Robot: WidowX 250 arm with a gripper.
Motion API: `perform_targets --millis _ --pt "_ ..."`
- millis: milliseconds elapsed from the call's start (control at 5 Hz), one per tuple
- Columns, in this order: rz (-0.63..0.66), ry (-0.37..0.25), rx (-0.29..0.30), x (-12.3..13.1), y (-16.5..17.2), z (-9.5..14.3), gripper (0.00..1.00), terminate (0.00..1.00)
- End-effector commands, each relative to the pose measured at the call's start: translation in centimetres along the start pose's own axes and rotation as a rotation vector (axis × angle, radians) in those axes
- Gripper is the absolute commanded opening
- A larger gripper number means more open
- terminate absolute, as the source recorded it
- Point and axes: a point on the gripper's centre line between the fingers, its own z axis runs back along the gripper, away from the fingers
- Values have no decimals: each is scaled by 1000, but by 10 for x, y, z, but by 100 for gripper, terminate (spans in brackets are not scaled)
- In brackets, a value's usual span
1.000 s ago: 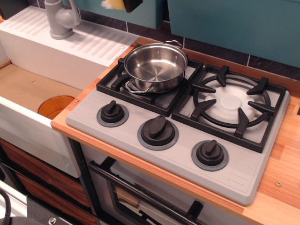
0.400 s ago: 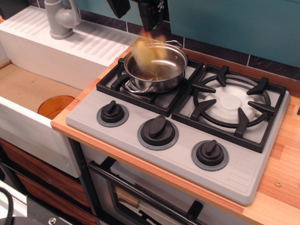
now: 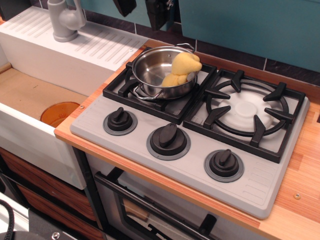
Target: Put pan on stove and put stuffedduck in pan
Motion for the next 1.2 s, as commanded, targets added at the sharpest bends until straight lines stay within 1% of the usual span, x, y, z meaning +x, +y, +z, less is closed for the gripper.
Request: perform_targets --millis 0,400,800,1000 --pt "9 -11 9 21 -23 20 100 0" --pt "50 -5 -2 24 -41 24 100 0" --pt "81 21 -22 34 -58 23 100 0" --pt "64 21 -15 35 -58 20 100 0"
